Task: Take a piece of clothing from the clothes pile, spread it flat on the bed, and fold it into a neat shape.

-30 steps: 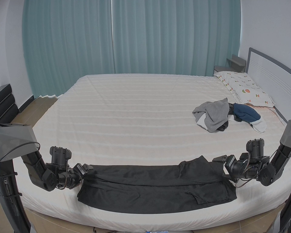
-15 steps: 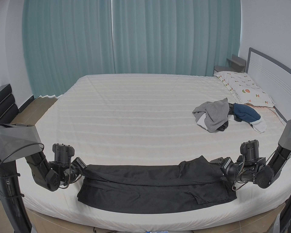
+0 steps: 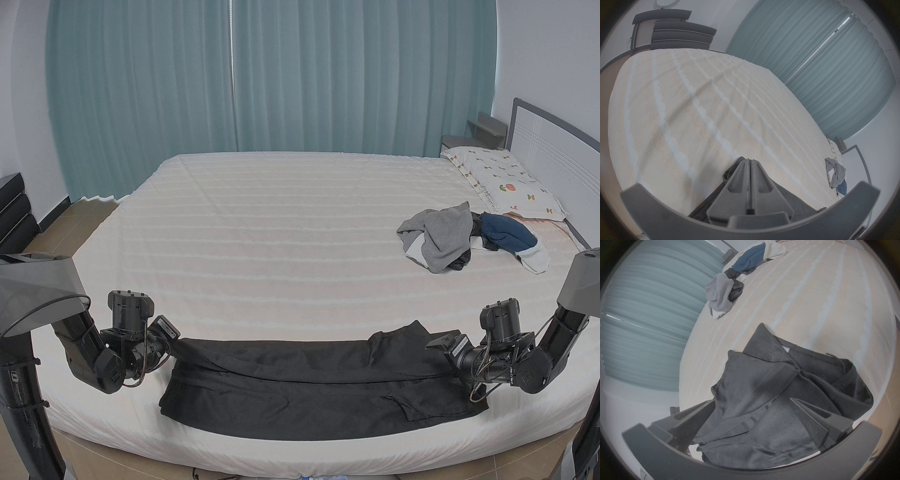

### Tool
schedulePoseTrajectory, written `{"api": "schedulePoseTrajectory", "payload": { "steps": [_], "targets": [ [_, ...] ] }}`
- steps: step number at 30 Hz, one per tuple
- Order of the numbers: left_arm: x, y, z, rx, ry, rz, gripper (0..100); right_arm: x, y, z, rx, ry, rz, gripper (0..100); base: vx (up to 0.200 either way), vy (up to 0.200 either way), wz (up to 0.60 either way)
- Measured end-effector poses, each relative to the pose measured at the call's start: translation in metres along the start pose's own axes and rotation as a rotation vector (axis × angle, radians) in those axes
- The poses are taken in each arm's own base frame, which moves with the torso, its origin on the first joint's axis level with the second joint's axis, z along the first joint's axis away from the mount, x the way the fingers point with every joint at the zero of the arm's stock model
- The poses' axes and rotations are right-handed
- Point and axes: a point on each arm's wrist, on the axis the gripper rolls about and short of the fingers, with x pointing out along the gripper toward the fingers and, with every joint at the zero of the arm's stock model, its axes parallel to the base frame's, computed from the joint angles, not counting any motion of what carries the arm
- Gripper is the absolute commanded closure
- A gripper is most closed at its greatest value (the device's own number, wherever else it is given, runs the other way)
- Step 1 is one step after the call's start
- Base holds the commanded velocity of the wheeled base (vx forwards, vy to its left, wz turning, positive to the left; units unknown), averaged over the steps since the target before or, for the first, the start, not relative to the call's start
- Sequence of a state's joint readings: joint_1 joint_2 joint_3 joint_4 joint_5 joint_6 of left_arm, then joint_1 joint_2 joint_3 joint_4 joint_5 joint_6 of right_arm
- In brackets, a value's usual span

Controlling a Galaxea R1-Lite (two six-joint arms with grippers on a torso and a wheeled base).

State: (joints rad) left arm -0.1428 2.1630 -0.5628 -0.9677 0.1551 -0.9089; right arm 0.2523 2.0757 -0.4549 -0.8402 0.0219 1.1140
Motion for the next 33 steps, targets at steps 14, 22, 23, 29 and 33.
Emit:
{"api": "schedulePoseTrajectory", "payload": {
  "steps": [14, 22, 23, 29, 33],
  "targets": [
    [-0.001, -0.001, 0.001, -0.001, -0.004, -0.005, 100, 0.023, 0.001, 0.006, 0.004, -0.06, -0.042, 100, 0.0, 0.0, 0.0],
    [-0.001, -0.001, 0.002, 0.003, -0.007, -0.007, 100, 0.026, -0.001, 0.008, 0.005, -0.067, -0.055, 100, 0.0, 0.0, 0.0],
    [-0.001, -0.002, 0.002, 0.004, -0.008, -0.008, 100, 0.026, 0.0, 0.009, 0.006, -0.067, -0.056, 100, 0.0, 0.0, 0.0],
    [0.003, -0.007, 0.008, 0.026, -0.022, -0.019, 100, 0.024, 0.014, 0.022, 0.017, -0.094, -0.026, 100, 0.0, 0.0, 0.0],
    [0.009, -0.015, 0.021, 0.033, -0.052, -0.033, 100, 0.026, 0.04, 0.038, 0.022, -0.138, 0.047, 100, 0.0, 0.0, 0.0]
  ]
}}
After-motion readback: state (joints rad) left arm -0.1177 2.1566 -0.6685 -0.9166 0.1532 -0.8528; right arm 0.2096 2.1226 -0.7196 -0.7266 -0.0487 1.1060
